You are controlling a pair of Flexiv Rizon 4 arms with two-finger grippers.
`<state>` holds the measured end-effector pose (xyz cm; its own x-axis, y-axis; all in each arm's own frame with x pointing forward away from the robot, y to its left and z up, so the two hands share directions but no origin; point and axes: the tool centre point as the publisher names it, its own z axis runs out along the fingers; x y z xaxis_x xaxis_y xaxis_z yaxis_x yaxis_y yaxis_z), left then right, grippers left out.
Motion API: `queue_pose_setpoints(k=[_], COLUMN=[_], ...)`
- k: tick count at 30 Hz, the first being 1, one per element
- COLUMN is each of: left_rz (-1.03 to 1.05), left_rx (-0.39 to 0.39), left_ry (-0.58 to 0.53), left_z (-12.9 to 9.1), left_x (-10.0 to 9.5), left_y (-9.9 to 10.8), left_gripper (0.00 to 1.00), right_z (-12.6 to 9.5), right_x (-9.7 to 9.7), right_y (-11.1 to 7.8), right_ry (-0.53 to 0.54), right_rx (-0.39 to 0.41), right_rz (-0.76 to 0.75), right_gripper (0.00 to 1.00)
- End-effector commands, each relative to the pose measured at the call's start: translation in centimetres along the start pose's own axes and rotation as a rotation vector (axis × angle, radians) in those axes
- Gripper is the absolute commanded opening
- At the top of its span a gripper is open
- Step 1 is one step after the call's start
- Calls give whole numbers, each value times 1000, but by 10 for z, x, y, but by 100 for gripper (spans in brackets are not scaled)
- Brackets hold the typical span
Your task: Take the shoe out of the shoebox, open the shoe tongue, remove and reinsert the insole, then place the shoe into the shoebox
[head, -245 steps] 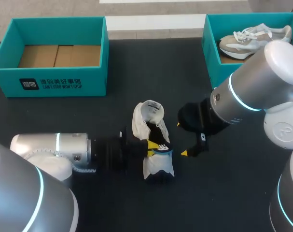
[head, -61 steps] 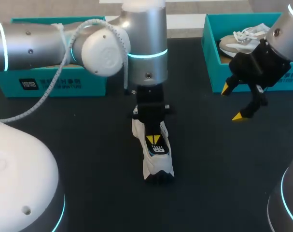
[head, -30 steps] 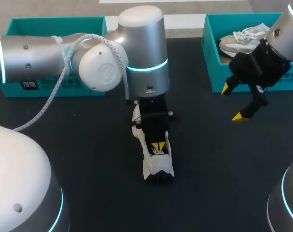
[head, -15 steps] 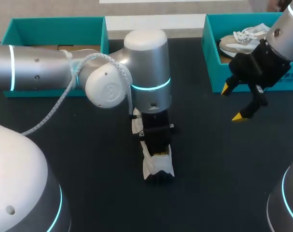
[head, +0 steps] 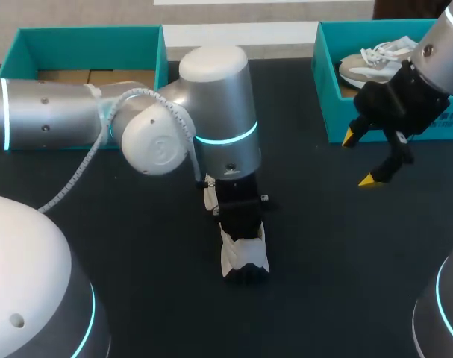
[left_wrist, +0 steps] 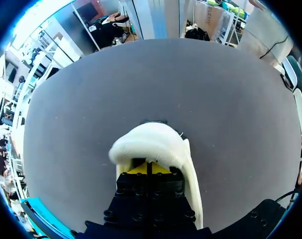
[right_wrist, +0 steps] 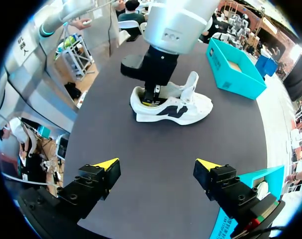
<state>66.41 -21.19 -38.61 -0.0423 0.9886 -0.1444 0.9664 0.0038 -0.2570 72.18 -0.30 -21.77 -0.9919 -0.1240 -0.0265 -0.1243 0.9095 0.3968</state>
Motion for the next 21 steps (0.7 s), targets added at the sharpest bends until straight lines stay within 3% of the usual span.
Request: queue_pose_setpoints(k=[1, 5, 8, 15, 21], left_rz=[-4, -15, -10, 11, -9], left_rx=[7, -10, -45, -251, -400], left_ry=[25, 57, 69, 92, 92], left_z=[16, 13, -2, -48, -65], left_x=[-5, -3, 0, 9, 10], left_y=[5, 9, 8, 13, 36], left_gripper=[0, 0, 0, 0, 0], right_z=[0, 0, 0, 0, 0], right_x=[-1, -1, -1, -1, -1], right_y=[0, 0, 0, 0, 0], right_ry=[2, 2, 2, 2, 2], right_rx=[2, 2, 2, 2, 2], right_rz=[0, 0, 0, 0, 0], right_gripper=[100, 100, 100, 100, 100])
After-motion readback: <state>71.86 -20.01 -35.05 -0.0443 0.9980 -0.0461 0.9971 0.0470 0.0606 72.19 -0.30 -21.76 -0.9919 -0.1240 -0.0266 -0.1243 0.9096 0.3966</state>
